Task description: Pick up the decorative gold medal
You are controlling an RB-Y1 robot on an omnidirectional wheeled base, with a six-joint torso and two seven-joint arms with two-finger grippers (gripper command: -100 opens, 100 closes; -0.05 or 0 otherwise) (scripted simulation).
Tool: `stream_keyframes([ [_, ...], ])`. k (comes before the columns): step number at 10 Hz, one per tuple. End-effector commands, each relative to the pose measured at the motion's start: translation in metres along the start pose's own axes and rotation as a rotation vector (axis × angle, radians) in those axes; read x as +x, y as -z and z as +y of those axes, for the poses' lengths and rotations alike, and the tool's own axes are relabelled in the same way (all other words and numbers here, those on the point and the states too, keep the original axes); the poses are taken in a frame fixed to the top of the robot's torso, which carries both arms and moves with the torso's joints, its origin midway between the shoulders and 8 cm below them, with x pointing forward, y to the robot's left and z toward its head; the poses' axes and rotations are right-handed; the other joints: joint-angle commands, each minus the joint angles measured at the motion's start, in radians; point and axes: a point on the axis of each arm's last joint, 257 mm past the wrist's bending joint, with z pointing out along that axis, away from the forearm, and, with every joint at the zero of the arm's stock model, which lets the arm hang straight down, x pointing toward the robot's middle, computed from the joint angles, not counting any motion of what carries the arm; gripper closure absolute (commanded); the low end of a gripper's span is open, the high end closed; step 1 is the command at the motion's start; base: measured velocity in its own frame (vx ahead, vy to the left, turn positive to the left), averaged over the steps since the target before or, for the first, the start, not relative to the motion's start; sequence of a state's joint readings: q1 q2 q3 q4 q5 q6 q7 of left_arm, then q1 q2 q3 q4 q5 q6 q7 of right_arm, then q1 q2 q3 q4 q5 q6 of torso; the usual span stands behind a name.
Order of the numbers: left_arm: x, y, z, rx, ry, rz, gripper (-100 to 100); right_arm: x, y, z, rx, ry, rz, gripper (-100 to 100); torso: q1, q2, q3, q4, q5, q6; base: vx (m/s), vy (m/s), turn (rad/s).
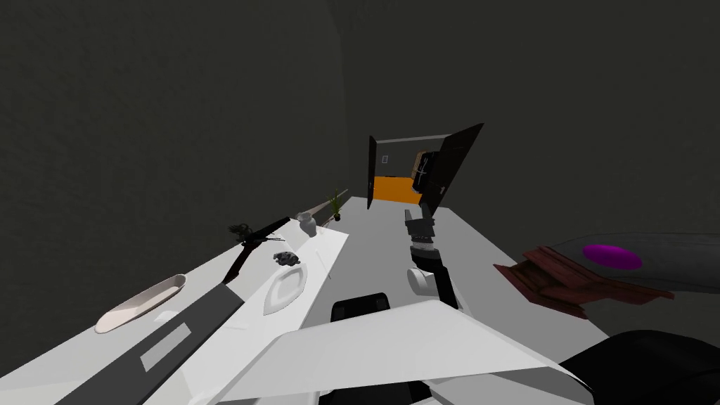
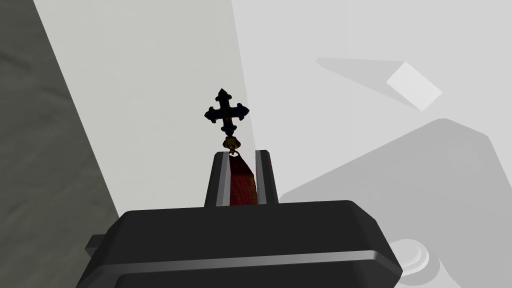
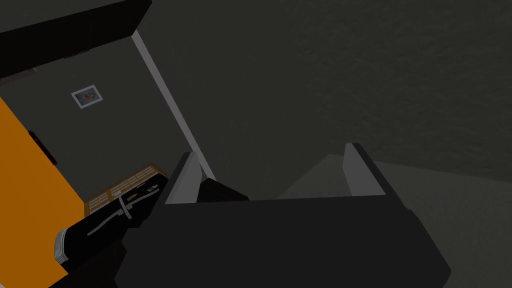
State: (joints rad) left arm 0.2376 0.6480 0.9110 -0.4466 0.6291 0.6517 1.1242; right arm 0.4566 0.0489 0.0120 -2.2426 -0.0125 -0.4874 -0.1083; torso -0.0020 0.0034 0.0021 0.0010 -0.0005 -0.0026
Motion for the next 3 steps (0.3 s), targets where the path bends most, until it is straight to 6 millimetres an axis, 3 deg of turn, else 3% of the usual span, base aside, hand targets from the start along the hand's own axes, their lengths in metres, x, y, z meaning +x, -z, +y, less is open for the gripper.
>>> stream_keyframes([
  [1, 0.0131, 0.0041, -0.0024, -0.005, 0.005, 0.010, 100, 0.0000, 0.0000, 0.0000, 0.000, 0.000, 0.000, 0, 0.000, 0.000, 0.000, 0.000, 0.000, 0.000, -0.037, -0.086, -0.021],
  [2, 0.0081, 0.0026, -0.0011, -0.005, 0.012, 0.001, 100, 0.0000, 0.0000, 0.0000, 0.000, 0.000, 0.000, 0, -0.002, 0.001, 0.000, 0.000, 0.000, 0.000, -0.015, -0.037, -0.003],
  [3, 0.0095, 0.0027, -0.0013, -0.005, 0.009, 0.003, 0, 0.0000, 0.0000, 0.0000, 0.000, 0.000, 0.000, 0, 0.000, 0.000, 0.000, 0.000, 0.000, 0.000, -0.002, -0.007, 0.002],
])
